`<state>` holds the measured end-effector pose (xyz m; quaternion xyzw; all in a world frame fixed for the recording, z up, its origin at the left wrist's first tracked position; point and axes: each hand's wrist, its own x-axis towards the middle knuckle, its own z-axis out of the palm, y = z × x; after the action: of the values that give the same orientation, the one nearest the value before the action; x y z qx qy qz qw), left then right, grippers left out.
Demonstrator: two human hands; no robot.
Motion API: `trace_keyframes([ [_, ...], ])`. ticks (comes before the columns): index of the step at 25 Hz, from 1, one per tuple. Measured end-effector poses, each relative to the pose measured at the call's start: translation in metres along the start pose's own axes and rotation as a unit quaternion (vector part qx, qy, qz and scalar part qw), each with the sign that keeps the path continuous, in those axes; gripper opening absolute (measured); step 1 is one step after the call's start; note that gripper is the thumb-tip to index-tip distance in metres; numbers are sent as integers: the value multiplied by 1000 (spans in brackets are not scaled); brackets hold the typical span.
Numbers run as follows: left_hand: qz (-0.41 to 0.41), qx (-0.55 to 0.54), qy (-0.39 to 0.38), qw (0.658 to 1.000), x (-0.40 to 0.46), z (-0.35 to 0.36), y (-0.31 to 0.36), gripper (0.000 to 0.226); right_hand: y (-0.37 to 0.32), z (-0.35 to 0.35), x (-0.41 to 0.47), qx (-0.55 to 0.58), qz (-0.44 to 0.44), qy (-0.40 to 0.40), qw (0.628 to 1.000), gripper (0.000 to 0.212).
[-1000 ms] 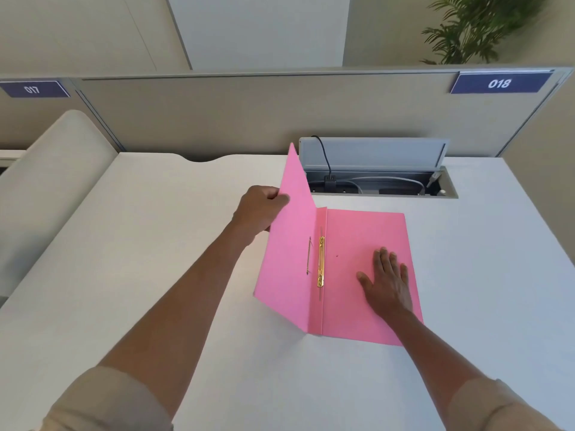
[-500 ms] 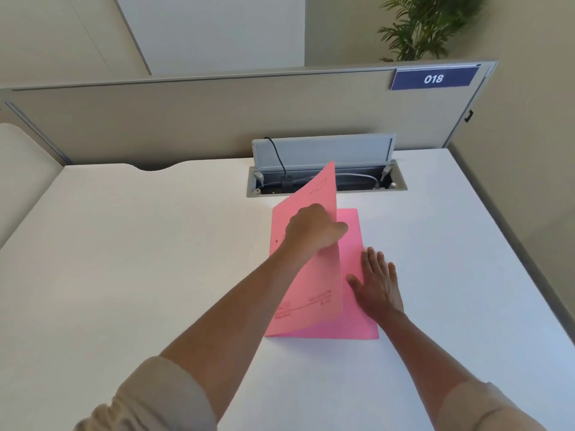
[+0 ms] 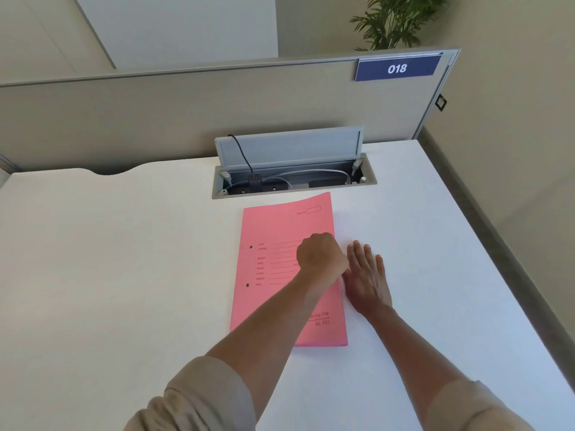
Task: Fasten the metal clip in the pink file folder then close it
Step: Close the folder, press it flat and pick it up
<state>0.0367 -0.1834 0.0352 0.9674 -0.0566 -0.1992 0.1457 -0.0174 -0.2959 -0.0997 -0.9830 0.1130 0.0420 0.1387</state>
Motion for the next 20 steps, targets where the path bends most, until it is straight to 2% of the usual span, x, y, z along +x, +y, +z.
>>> trace_keyframes([
  [7, -23, 74, -29, 997, 13, 46, 5, 41, 18, -2, 0, -7, 0, 23, 1000, 59],
  [15, 9, 226, 1, 974, 1, 70, 11, 56, 20, -1, 1, -5, 4, 21, 1000, 61],
  [20, 17, 213, 13, 977, 4, 70, 6, 58, 19, -1, 1, -11, 3, 24, 1000, 61],
])
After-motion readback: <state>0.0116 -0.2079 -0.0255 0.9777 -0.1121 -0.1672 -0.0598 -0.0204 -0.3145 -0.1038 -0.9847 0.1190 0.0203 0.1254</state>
